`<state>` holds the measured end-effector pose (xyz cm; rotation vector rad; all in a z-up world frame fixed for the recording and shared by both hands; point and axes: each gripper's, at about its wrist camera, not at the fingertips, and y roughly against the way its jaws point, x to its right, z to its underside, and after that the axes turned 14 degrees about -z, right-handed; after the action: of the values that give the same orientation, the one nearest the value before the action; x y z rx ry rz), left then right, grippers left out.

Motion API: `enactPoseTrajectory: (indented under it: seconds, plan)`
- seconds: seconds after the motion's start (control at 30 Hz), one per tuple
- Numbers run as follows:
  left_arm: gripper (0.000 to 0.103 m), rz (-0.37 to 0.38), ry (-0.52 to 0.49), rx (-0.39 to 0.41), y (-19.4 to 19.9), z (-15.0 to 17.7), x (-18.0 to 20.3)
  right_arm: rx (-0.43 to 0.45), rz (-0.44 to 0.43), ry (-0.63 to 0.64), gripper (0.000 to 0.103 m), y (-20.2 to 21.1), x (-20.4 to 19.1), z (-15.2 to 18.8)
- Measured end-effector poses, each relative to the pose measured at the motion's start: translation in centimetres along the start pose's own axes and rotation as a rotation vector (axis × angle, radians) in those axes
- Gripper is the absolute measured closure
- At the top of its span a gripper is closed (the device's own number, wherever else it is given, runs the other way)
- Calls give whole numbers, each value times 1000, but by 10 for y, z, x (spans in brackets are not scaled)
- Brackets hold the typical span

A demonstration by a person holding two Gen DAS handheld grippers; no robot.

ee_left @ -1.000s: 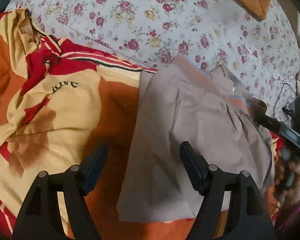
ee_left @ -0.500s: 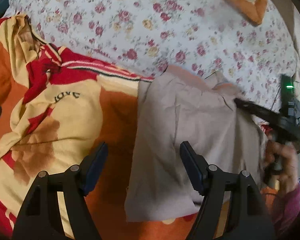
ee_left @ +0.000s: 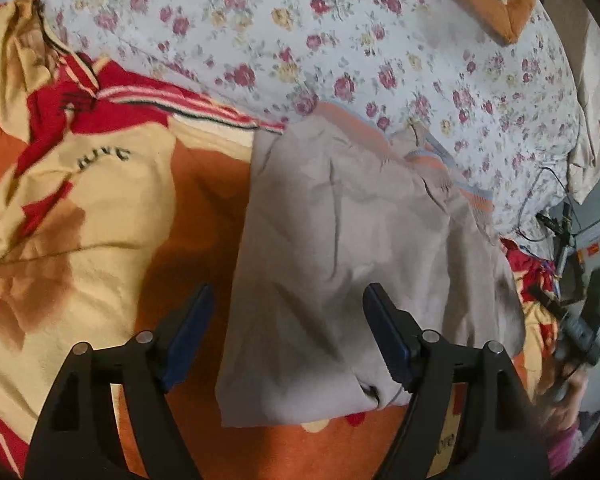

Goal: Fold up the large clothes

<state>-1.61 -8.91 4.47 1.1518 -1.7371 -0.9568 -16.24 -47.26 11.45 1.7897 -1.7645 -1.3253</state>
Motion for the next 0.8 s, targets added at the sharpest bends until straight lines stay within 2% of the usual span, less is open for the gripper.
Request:
enactPoseTrajectory:
  seconds: [0.07, 0.13, 0.17, 0.2, 0.23, 0.27, 0.33, 0.43, 0.53, 0.63, 0.67, 0.7, 0.73, 0.77, 0.8]
  plan:
    - [26, 23, -16, -11, 0, 3, -1, -25, 10, -24, 24, 1, 14, 20]
    - [26, 20, -24, -11, 3, 7, -3, -51, -49, -26, 27, -5, 23, 35]
    - [26, 20, -12, 4, 6, 10, -5, -49, -83, -4, 38, -7, 22, 40]
    - [26, 24, 4, 17, 9, 13, -8, -20, -69, 33, 49, -8, 20, 43]
    - [26, 26, 23, 23, 12, 17, -12, -9, -36, 52, 90, -12, 18, 45]
    - [26, 26, 35, 18, 13, 21, -15, -19, -15, 48, 102, -13, 20, 46]
    - [26, 29, 43, 26, 17, 29, -21, 17, -36, 31, 102, 6, 28, 48]
    - [26, 13, 1, 45, 18, 39, -21, 84, -6, -6, 103, 32, 44, 60]
    - [26, 21, -45, 34, 16, 42, -12, 40, 11, -86, 103, 23, 66, 76]
    - [26, 4, -126, 52, 18, 47, -4, 12, -9, -91, 102, 13, 64, 78]
    - [26, 1, -145, 53, 17, 48, -3, 34, -26, -97, 95, 17, 63, 76]
    - [26, 5, -159, 49, 16, 49, -3, 71, -53, -114, 92, 23, 64, 74]
    - [26, 14, -168, 35, 13, 49, -4, 108, -87, -131, 80, 29, 66, 73]
    - [26, 21, -170, 15, 9, 49, -5, 130, -107, -144, 52, 33, 67, 73]
    - [26, 30, -167, 6, 7, 49, -5, 148, -124, -159, 41, 35, 68, 74]
